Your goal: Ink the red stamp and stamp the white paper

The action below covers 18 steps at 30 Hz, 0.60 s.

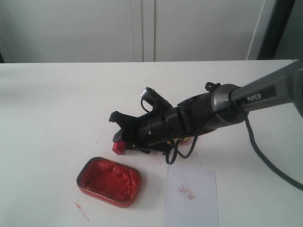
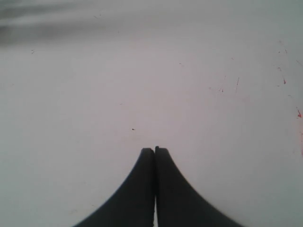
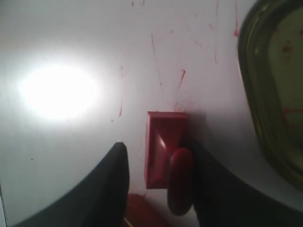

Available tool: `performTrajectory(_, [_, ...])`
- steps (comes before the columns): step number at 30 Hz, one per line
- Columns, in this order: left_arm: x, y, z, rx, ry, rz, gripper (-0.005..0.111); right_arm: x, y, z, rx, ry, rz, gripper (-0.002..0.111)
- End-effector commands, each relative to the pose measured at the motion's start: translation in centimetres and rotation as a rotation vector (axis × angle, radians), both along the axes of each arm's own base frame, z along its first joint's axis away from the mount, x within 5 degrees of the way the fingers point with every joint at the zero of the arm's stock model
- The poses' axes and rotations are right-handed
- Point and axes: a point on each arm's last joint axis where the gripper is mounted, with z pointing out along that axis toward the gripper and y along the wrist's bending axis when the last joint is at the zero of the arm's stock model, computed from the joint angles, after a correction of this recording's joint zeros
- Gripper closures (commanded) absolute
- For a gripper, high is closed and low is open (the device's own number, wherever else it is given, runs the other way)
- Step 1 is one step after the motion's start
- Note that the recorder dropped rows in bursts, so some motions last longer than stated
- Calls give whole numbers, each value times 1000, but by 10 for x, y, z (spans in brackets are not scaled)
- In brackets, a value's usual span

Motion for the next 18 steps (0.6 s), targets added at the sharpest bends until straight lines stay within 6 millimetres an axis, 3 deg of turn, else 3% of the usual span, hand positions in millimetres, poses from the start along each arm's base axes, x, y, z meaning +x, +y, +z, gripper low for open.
performTrajectory(1, [0,0,-1,-3,-1,-7,107,0,0,5,8,-1,-14,66])
performTrajectory(9, [0,0,-1,-3,-1,-7,107,0,0,15,11,-31,3,66])
performTrajectory(18, [0,0,-1,-3,-1,-7,107,-3,-2,13,-42,-59,73,66])
